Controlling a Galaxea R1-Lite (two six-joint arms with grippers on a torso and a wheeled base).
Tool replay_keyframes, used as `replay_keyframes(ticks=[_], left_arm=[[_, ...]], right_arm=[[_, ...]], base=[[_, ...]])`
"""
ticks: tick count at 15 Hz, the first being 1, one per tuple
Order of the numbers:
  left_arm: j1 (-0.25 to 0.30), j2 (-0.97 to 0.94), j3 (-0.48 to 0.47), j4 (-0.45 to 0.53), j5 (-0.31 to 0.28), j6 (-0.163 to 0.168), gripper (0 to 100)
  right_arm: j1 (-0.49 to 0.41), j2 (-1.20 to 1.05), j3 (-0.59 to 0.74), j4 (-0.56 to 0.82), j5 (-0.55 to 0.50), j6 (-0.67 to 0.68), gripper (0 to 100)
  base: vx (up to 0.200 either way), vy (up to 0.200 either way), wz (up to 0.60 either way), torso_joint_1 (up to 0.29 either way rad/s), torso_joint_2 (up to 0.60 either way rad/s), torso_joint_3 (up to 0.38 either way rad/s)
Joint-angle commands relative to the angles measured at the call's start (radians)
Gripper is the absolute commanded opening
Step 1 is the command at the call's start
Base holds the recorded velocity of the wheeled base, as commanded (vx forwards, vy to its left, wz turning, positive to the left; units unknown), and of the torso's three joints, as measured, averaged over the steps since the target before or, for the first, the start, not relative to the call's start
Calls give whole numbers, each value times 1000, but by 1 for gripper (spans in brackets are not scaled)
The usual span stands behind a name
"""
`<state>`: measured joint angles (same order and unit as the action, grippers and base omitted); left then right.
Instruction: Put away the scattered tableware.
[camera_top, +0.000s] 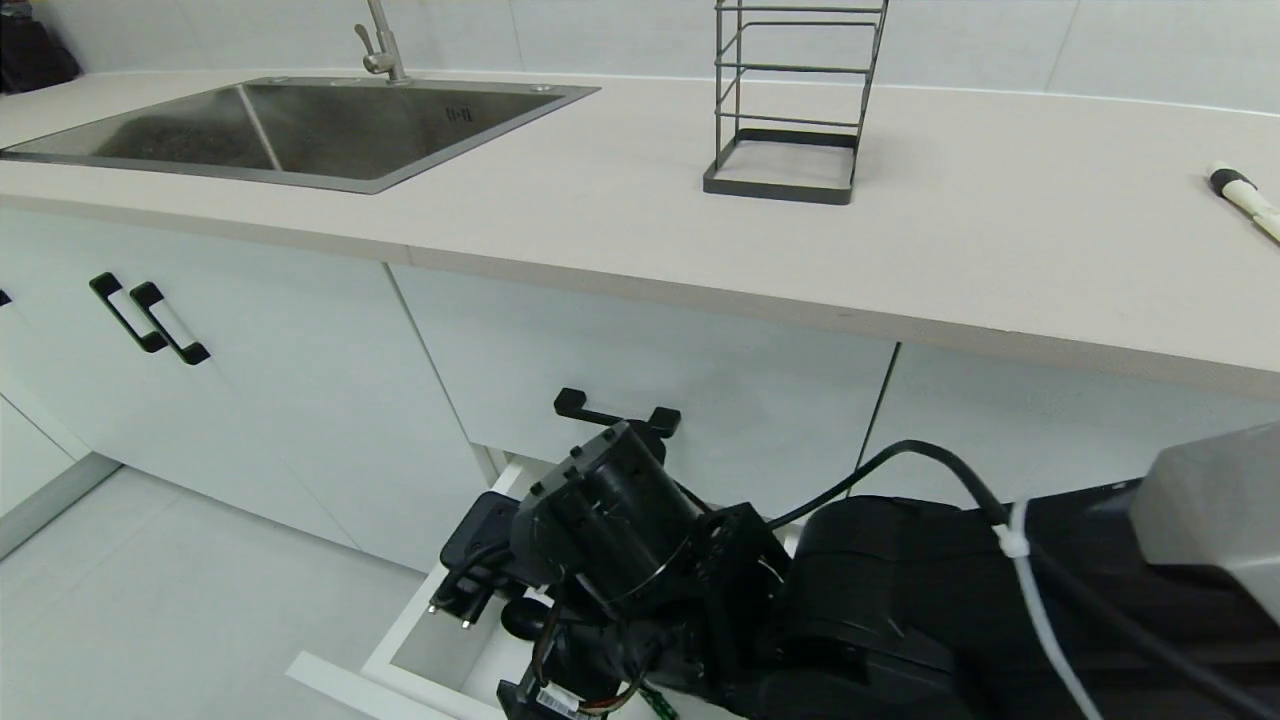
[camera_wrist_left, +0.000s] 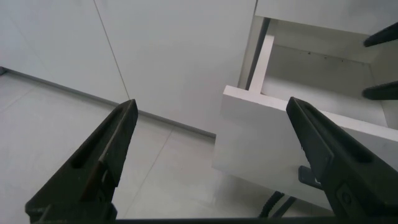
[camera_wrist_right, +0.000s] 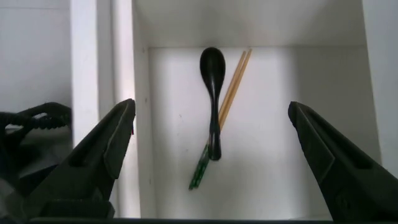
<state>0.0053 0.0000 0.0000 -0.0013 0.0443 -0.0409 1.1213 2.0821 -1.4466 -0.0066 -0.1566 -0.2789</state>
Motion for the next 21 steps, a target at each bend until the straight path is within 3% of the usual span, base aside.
replay_keyframes(ticks=[1,4,8,12,14,17,21], left_arm=[[1,0,0,0,0,-1,100],[1,0,0,0,0,-1,100],[1,0,0,0,0,-1,100],[1,0,0,0,0,-1,100],[1,0,0,0,0,-1,100],[1,0,0,0,0,-1,100],[1,0,0,0,0,-1,100]], right_arm=[[6,-143,172,-78,0,1,100],[6,-214,305,-177,2,3,100],[3,-392,769,-579,19,-3,100],[-12,-688,1052,-576,22,-3,100],[-38,-895,1193,-506,40,-3,100],[-120,-1165,1286,-372,43,-2,100],[-121,-1381,1341,-371,29,12,100]], base=[[0,0,0,0,0,0],[0,0,0,0,0,0],[0,0,0,0,0,0],[0,0,0,0,0,0],[0,0,0,0,0,0],[0,0,0,0,0,0],[0,0,0,0,0,0]])
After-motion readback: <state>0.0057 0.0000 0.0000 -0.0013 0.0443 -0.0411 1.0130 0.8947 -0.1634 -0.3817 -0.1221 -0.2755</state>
